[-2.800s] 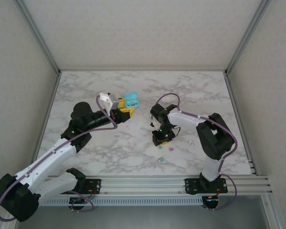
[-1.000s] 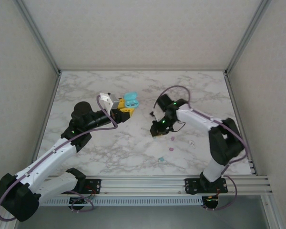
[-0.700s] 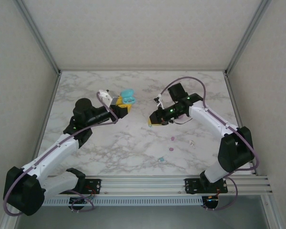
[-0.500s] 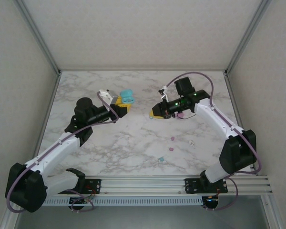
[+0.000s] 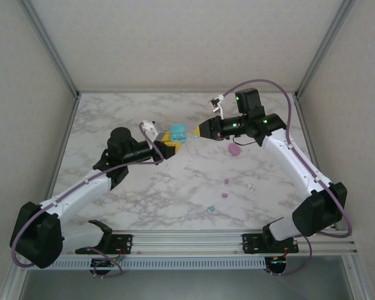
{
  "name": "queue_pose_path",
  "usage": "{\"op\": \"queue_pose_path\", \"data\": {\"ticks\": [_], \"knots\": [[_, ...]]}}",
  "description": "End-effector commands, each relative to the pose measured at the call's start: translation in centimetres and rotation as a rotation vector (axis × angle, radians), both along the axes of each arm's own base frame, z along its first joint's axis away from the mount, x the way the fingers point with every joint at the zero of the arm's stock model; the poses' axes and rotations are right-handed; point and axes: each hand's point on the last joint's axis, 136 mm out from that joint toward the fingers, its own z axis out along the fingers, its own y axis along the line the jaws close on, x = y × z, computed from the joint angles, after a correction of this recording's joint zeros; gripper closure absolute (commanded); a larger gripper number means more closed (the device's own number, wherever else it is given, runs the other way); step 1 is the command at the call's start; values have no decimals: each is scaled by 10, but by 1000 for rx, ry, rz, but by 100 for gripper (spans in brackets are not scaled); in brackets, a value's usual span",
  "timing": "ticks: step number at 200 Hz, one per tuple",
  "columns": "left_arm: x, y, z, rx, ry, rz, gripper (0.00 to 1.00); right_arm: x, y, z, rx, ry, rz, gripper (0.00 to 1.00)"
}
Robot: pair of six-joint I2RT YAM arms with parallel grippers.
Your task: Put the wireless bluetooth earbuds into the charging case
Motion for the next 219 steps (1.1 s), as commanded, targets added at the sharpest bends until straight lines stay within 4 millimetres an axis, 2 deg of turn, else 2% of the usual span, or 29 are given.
{"op": "queue_pose_path", "data": {"ticks": [1, 89, 166, 219], "knots": [[-11, -10, 28, -32, -89, -74, 79, -1, 2, 27, 46, -87, -13, 80], [-22, -19, 47, -49, -146, -112, 79, -11, 13, 36, 84, -110, 33, 80], [-26, -24, 56, -59, -159, -138, 80, -9, 19, 34, 93, -112, 32, 80], [-27, -24, 63, -84, -163, -137, 80, -8, 20, 22, 49, -109, 28, 78]]}}
